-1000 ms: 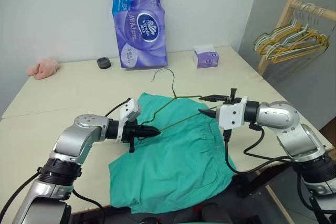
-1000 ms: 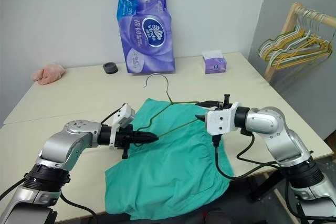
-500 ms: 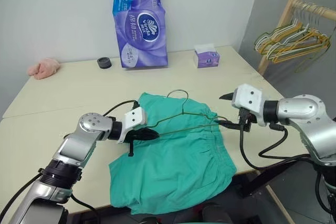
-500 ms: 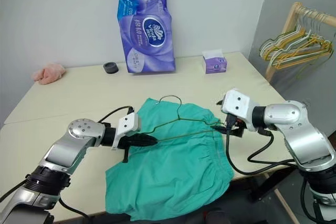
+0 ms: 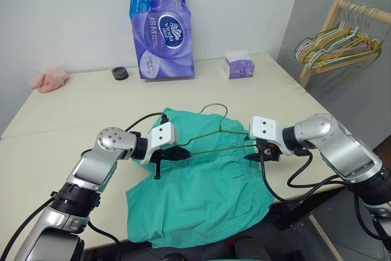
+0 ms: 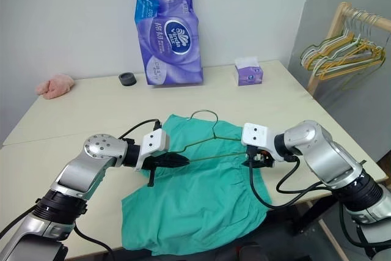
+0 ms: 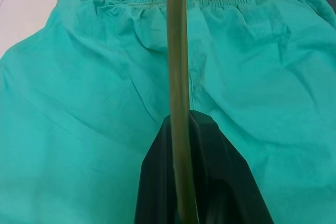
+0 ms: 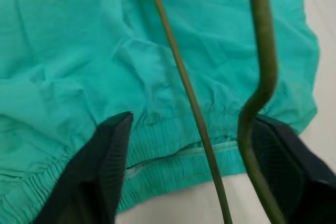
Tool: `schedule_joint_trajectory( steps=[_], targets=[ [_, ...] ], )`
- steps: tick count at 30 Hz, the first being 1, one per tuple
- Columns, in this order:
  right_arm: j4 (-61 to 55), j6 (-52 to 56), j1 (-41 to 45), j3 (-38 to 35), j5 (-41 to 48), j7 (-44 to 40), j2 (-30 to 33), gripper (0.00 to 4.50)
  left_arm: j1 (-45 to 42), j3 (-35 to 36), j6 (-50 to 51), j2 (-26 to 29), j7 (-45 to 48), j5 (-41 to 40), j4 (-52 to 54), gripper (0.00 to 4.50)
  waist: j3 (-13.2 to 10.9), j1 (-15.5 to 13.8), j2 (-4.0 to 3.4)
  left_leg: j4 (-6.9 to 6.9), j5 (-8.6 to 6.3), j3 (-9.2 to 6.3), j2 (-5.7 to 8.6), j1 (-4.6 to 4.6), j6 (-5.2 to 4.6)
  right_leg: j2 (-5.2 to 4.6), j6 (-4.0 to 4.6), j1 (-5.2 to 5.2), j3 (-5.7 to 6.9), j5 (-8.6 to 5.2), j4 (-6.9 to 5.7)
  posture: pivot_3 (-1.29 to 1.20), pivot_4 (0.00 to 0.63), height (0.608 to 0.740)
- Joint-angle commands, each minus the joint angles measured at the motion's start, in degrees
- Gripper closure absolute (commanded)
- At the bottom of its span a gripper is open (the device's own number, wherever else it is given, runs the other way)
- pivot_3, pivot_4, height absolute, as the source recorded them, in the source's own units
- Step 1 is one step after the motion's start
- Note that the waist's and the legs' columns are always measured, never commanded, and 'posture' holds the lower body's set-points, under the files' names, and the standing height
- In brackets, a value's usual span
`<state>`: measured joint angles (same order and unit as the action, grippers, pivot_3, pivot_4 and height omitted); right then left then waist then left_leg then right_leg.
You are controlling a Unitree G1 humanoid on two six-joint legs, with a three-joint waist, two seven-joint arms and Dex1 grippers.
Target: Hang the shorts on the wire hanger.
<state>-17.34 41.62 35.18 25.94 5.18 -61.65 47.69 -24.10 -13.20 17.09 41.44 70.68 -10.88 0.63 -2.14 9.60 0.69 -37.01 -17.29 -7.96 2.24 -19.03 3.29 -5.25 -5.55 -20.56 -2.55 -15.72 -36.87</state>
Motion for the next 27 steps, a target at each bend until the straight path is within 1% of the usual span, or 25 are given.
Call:
schedule_joint_trajectory(
  steps=[1,2,3,4,5,6,7,13,16,19,20,21,23,25,26,27],
  targets=[
    [0.3,-1.2,1.5,0.8,-1.3,-1.3,-0.3,2.58,-0.4,0.2,-0.7,0.4,0.1,0.0,2.6,4.50,0.0,0.0,0.00,0.00,0.00,0.00,0.00,0.00,0.00,0.00,0.00,0.00,0.00,0.00,0.00,-0.20,0.000,0.740],
    [0.4,-1.4,1.4,1.2,-1.6,-1.7,-0.2,3.07,-0.3,0.2,-0.7,0.4,0.2,0.0,2.8,4.50,0.0,0.0,0.00,0.00,0.00,0.00,0.00,0.00,0.00,0.00,0.00,0.00,0.00,0.00,0.00,-0.20,0.000,0.740],
    [0.4,-1.6,1.3,1.3,-1.7,-1.9,-0.2,3.30,-0.3,0.2,-0.6,0.5,0.2,0.0,2.9,4.50,0.0,0.0,0.00,0.00,0.00,-0.01,0.00,0.00,0.00,0.00,0.00,0.00,0.00,0.00,0.00,-0.20,0.000,0.740],
    [0.1,-1.6,1.0,1.2,-1.6,-2.2,-0.2,3.67,-0.3,0.2,-0.6,0.4,0.2,0.0,3.1,4.50,0.0,0.0,0.00,0.00,0.00,-0.01,0.00,0.00,0.00,0.00,0.00,0.00,0.00,0.00,0.00,-0.20,0.000,0.740],
    [0.1,-1.7,0.9,1.0,-1.6,-2.3,-0.3,3.94,-0.2,0.2,-0.6,0.5,0.3,0.0,3.1,4.50,0.0,0.0,0.00,0.00,0.00,0.00,0.00,0.00,0.00,0.00,0.00,0.00,-0.01,0.00,0.00,-0.20,0.000,0.740],
    [0.0,-1.7,0.7,0.9,-1.6,-2.4,-0.4,4.32,-0.2,0.2,-0.6,0.5,0.4,0.1,3.2,4.50,0.0,0.0,0.00,0.00,0.00,-0.01,0.00,0.00,0.00,0.00,0.00,0.00,0.00,0.00,0.00,-0.20,0.000,0.740],
    [-0.1,-1.7,0.6,0.7,-1.6,-2.6,-0.4,4.46,-0.2,0.2,-0.7,0.4,0.3,0.2,3.2,4.50,0.0,0.0,0.00,0.00,0.00,-0.01,0.00,0.00,0.00,0.00,0.00,0.00,0.00,0.00,0.00,-0.20,0.000,0.740],
    [-1.9,0.4,-1.2,-1.1,0.3,-3.0,-0.5,4.46,0.4,1.1,-0.9,-0.8,-0.9,-0.3,2.4,4.50,0.0,0.0,0.00,0.00,0.00,-0.04,0.00,0.00,0.00,0.00,0.00,0.00,0.01,0.00,0.00,-0.20,0.000,0.740],
    [-3.5,3.1,-3.6,-3.8,2.3,-2.8,0.1,4.50,-0.6,3.7,-0.6,-3.2,-4.4,-1.2,-0.2,3.78,0.0,-0.2,0.02,-0.02,0.00,-0.06,0.01,0.00,0.00,-0.01,0.00,0.02,0.01,0.00,0.00,-0.20,0.000,0.740],
    [-5.2,7.3,-6.7,-7.9,5.0,-1.8,1.0,4.50,-1.8,7.9,-0.9,-6.6,-10.5,-2.0,-3.5,2.87,0.0,-0.3,0.04,-0.04,0.00,-0.17,0.01,-0.01,0.00,-0.02,-0.01,0.04,0.03,0.00,0.00,-0.21,0.000,0.740],
    [-5.7,9.0,-8.2,-10.0,6.1,-1.2,1.5,4.50,-2.2,10.2,0.4,-7.7,-12.2,-3.8,-4.6,2.53,0.0,-0.4,0.05,-0.04,0.00,-0.21,0.02,-0.01,0.00,-0.03,-0.01,0.04,0.03,0.01,-0.01,-0.21,0.000,0.740],
    [-6.3,11.1,-9.7,-12.1,7.4,-0.5,1.7,4.50,-2.5,12.3,2.6,-8.6,-13.3,-6.0,-5.3,2.30,0.0,-0.4,0.06,-0.05,0.00,-0.26,0.02,-0.02,0.00,-0.03,-0.01,0.05,0.05,0.01,0.00,-0.21,0.000,0.740],
    [-7.5,14.6,-12.3,-15.8,9.7,0.4,2.3,4.50,-2.5,15.2,7.1,-9.1,-13.7,-9.8,-5.3,2.30,0.0,-0.3,0.07,-0.04,0.00,-0.31,0.02,-0.02,0.00,-0.03,0.00,0.04,0.07,0.01,0.00,-0.21,0.000,0.740],
    [-9.0,17.3,-15.1,-18.9,11.8,1.2,3.0,4.50,-1.7,16.1,9.2,-8.2,-12.9,-11.3,-4.6,2.30,0.0,-0.1,0.07,-0.02,0.00,-0.32,0.02,-0.03,0.00,-0.02,0.00,0.01,0.07,0.00,-0.01,-0.21,0.000,0.740],
    [-9.8,18.9,-16.7,-20.8,13.1,1.7,3.2,4.50,-1.1,16.3,10.5,-7.5,-12.1,-12.0,-4.1,2.30,0.0,-0.1,0.07,-0.01,0.00,-0.33,0.01,-0.03,0.00,-0.02,0.00,0.02,0.08,0.00,0.00,-0.22,0.000,0.740],
    [-10.6,21.4,-19.9,-24.2,14.6,2.4,3.3,4.50,0.2,16.3,12.5,-5.8,-9.7,-13.3,-3.3,2.30,0.0,-0.1,0.07,0.00,0.00,-0.32,0.02,-0.03,0.00,-0.02,0.00,0.02,0.08,0.00,0.00,-0.22,0.000,0.740]
  ],
)
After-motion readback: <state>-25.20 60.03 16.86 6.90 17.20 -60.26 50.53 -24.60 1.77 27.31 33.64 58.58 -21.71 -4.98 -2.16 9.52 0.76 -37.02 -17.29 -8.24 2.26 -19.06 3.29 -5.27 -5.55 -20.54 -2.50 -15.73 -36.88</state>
